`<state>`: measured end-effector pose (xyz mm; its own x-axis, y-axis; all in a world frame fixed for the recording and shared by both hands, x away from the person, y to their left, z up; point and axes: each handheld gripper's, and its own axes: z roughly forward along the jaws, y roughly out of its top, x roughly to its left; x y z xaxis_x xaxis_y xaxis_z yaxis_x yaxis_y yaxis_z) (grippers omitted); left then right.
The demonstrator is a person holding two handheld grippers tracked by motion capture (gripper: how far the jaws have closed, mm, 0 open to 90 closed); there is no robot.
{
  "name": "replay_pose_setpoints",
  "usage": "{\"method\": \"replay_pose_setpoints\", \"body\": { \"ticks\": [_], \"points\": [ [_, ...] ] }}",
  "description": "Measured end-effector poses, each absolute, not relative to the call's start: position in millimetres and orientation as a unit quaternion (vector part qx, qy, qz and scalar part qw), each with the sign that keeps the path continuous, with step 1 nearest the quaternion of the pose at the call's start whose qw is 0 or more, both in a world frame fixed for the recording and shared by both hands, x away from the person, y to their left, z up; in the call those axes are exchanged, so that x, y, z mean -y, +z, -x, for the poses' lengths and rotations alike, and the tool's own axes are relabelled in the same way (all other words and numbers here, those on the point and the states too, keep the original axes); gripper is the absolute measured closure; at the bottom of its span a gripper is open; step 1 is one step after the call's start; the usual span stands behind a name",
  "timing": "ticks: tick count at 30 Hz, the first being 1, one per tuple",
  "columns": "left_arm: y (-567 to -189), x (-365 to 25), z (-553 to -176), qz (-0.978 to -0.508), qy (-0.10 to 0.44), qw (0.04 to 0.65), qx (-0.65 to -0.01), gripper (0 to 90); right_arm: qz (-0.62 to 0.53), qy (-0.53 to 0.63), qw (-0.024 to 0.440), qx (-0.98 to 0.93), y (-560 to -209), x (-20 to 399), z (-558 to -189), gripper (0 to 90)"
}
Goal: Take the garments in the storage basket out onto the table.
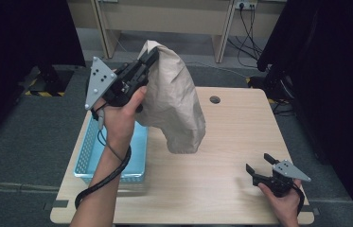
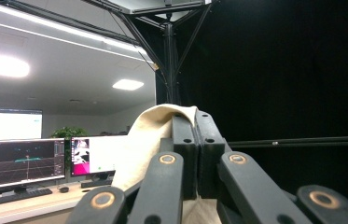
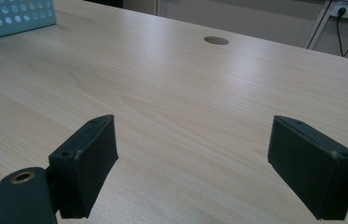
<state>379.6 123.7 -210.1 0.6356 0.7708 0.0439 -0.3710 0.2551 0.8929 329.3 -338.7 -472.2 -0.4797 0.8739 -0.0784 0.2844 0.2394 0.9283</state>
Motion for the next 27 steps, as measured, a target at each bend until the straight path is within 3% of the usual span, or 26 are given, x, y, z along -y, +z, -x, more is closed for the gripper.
{"method": "replay_pose_setpoints", "body": {
  "ticks": [27],
  "points": [
    [-216.9, -93.2, -383.4, -0.509, 0.353, 0.761, -0.193, 89.6, -0.401, 0.469, 0.315, -0.721, -472.2, 338.9, -329.2, 16.7]
  ]
}}
